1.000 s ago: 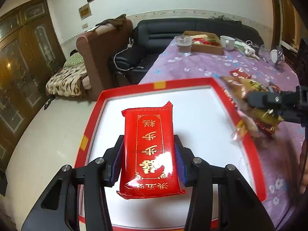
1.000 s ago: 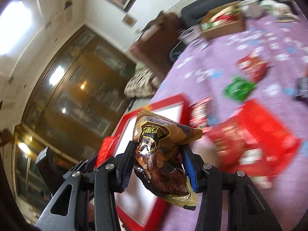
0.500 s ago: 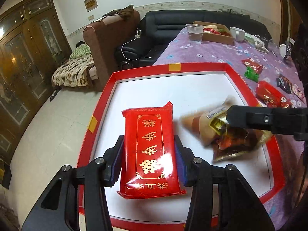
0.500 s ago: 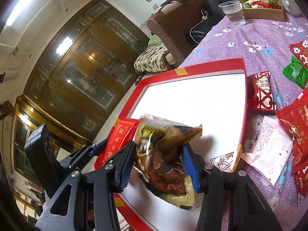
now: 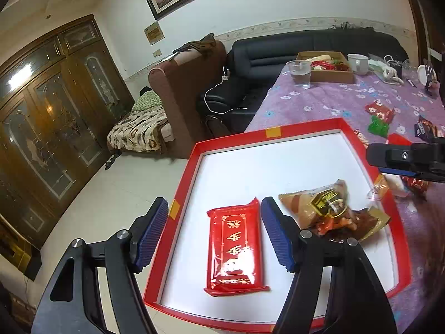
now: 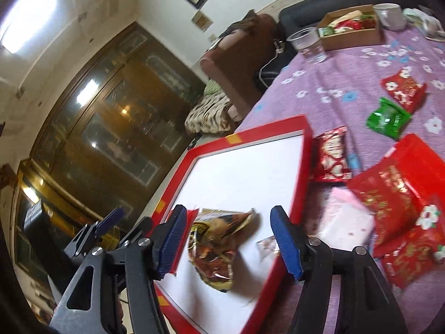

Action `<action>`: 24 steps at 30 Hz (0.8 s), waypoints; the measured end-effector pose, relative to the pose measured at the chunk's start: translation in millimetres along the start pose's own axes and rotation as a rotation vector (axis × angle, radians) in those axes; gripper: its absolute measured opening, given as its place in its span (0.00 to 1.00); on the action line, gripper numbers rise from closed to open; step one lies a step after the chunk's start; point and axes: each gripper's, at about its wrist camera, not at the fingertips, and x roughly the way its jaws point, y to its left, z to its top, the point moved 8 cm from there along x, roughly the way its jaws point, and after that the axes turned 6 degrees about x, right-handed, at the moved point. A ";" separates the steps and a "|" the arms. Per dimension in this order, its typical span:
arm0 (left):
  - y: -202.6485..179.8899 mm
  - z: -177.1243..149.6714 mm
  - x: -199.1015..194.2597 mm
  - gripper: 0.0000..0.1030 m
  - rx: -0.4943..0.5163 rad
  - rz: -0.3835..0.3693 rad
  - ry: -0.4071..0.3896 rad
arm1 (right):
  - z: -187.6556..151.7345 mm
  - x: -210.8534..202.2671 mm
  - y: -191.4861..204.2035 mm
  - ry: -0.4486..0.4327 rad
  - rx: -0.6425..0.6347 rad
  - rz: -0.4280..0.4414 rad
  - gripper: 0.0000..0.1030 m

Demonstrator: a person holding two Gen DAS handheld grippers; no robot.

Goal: Organize snacks
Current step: 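Carry both snacks over the red-rimmed white tray and open both grippers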

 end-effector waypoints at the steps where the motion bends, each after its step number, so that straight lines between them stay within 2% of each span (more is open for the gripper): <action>1: -1.5 1.2 -1.3 0.67 0.002 -0.001 -0.001 | 1.1 -2.3 -2.7 -0.006 0.009 -0.002 0.63; 24: -26.3 9.5 -4.7 0.67 0.042 -0.045 0.008 | 4.3 -1.2 -7.1 0.005 0.044 -0.011 0.64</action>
